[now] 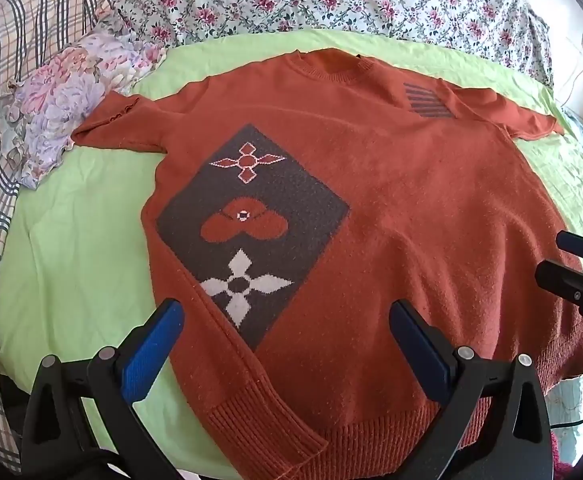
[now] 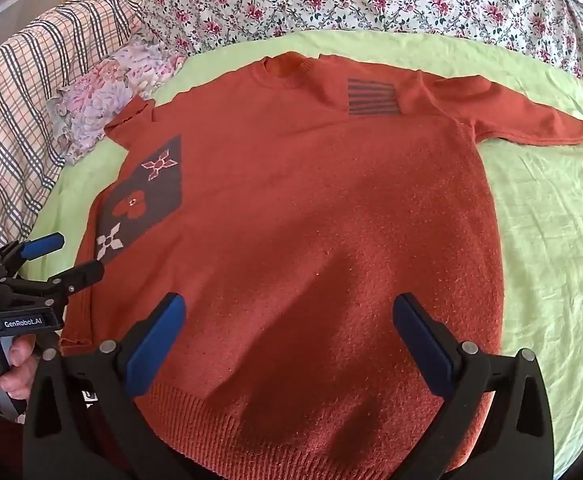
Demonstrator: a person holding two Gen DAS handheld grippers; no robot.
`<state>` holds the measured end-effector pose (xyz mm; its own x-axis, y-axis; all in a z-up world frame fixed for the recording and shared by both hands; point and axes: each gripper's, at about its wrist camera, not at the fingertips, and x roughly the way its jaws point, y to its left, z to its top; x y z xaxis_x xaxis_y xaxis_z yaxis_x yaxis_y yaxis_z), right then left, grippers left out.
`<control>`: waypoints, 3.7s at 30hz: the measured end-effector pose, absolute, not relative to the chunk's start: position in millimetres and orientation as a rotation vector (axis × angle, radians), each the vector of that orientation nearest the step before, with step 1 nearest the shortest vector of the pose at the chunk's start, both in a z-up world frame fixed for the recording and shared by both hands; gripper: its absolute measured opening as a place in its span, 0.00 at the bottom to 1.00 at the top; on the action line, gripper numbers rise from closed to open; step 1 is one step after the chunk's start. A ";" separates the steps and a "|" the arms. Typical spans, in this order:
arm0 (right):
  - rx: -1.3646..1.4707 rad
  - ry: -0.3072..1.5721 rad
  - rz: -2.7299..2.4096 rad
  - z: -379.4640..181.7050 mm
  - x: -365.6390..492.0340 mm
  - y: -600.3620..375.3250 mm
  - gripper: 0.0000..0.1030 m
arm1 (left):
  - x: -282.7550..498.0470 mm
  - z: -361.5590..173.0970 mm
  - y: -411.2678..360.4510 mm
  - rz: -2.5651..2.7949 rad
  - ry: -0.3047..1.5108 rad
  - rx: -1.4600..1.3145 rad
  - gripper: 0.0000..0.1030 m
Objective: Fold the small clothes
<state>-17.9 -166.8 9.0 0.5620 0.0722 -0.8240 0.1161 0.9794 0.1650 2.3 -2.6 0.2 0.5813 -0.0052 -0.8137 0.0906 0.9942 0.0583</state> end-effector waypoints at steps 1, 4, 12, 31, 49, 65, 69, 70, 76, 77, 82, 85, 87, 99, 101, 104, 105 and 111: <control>0.211 0.976 -0.031 9.1 -19.5 -164.4 1.00 | 2.3 1.0 2.7 -0.058 0.949 0.096 1.00; 0.211 0.980 -0.030 9.0 -19.0 -166.1 1.00 | -0.3 1.5 2.5 -0.059 0.953 0.096 1.00; 0.202 0.957 -0.028 9.2 -20.9 -165.5 1.00 | 5.6 4.2 1.8 -0.060 0.944 0.087 1.00; 0.214 0.991 -0.023 10.8 -17.9 -162.5 1.00 | 10.0 5.6 -1.4 -0.075 0.938 0.076 1.00; 0.232 0.945 -0.055 18.5 -16.2 -172.6 1.00 | 24.4 6.9 -2.3 -0.090 0.956 0.057 1.00; 0.440 0.862 -0.152 26.6 -22.7 -256.4 0.93 | 68.1 13.0 -9.1 -0.090 0.971 0.053 1.00; 0.515 0.810 -0.248 37.5 -32.3 -313.7 0.84 | 79.8 13.1 -15.3 -0.089 0.984 0.062 1.00; 0.538 0.793 -0.273 40.2 -34.3 -329.7 0.80 | 82.8 12.8 -17.1 -0.090 0.988 0.063 1.00; 0.615 0.737 -0.489 54.2 -31.3 -444.3 0.52 | 98.5 8.8 -29.4 -0.094 1.008 0.081 1.00; 0.640 0.722 -0.527 55.6 -28.7 -469.9 0.45 | 102.1 7.5 -31.8 -0.092 1.014 0.086 1.00; 0.750 0.668 -0.653 57.6 -7.1 -569.0 0.36 | 116.5 -0.2 -40.7 -0.084 1.048 0.096 1.00; 0.796 0.647 -0.703 56.7 5.4 -613.7 0.36 | 127.4 -4.8 -45.7 -0.078 1.067 0.099 1.00; 0.781 0.662 -0.746 55.4 16.5 -633.9 0.36 | 134.6 -8.6 -49.9 -0.075 1.080 0.102 1.00; 0.680 0.739 -0.671 47.4 62.0 -642.4 0.05 | 145.0 -22.4 -67.9 -0.109 1.127 0.110 0.99; 0.656 0.711 -0.586 59.1 66.8 -616.0 0.05 | 142.7 -21.0 -65.8 -0.111 1.122 0.103 0.99; 0.618 0.675 -0.425 78.5 83.3 -562.8 0.05 | 140.1 -18.3 -61.1 -0.104 1.134 0.093 1.00; 0.609 0.671 -0.369 83.6 90.6 -541.6 0.05 | 138.3 -17.2 -57.8 -0.101 1.128 0.084 1.00; 0.710 0.684 0.033 81.2 147.3 -403.2 0.05 | 132.0 -12.2 -30.9 -0.076 1.104 0.026 0.99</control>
